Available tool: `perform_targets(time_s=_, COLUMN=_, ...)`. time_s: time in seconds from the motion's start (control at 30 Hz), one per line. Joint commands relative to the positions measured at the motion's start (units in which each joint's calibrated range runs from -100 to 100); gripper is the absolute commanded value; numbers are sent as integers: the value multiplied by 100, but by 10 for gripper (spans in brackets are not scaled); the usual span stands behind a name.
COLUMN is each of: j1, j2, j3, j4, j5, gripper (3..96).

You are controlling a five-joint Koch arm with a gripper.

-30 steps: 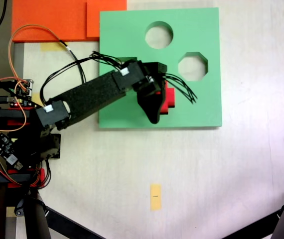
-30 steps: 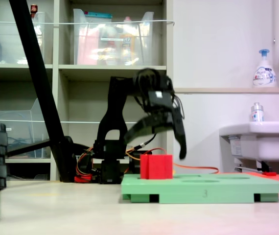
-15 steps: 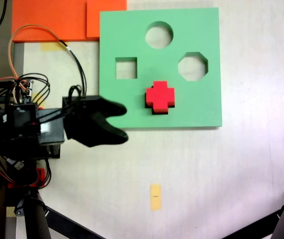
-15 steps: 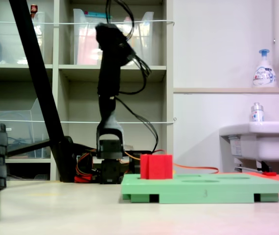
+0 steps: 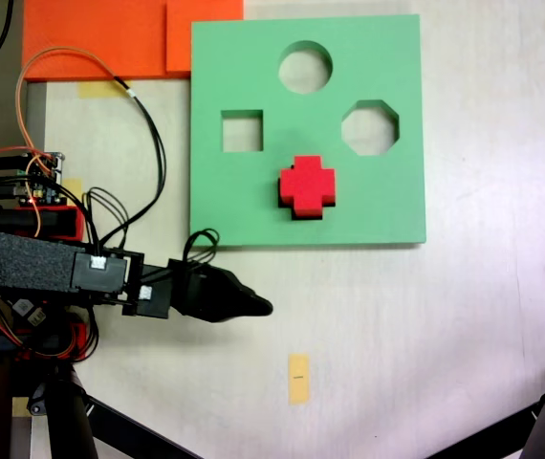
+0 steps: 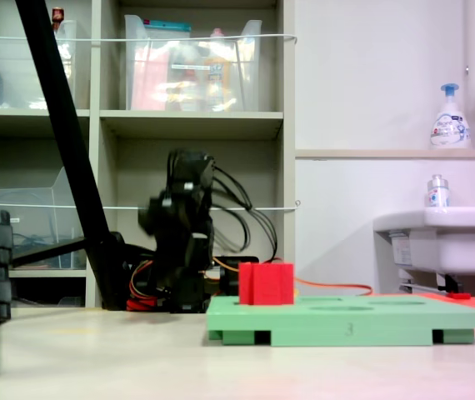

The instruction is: Put the cross columnar block into the corresponding hole

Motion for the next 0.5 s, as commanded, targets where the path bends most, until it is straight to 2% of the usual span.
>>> perform_targets(time_s=0.03, j1=63, j2=-109, j3=-1147, j4=764, j5=-210, gripper=617)
perform_targets(time_s=0.13, j1=147, j2=-109, j3=-2273, j4=822, j5=-239, gripper=600)
perform_targets(time_s=0.23, j1=225, j2=-109, j3=-2273, j4=861, j5=-249, gripper=564)
perform_targets(time_s=0.37, j1=278, j2=-109, j3=-2273, j4=206, j5=-244, gripper=464)
perform_targets(time_s=0.5, j1=278, j2=-109, j3=-2273, j4=225, j5=-239, gripper=486)
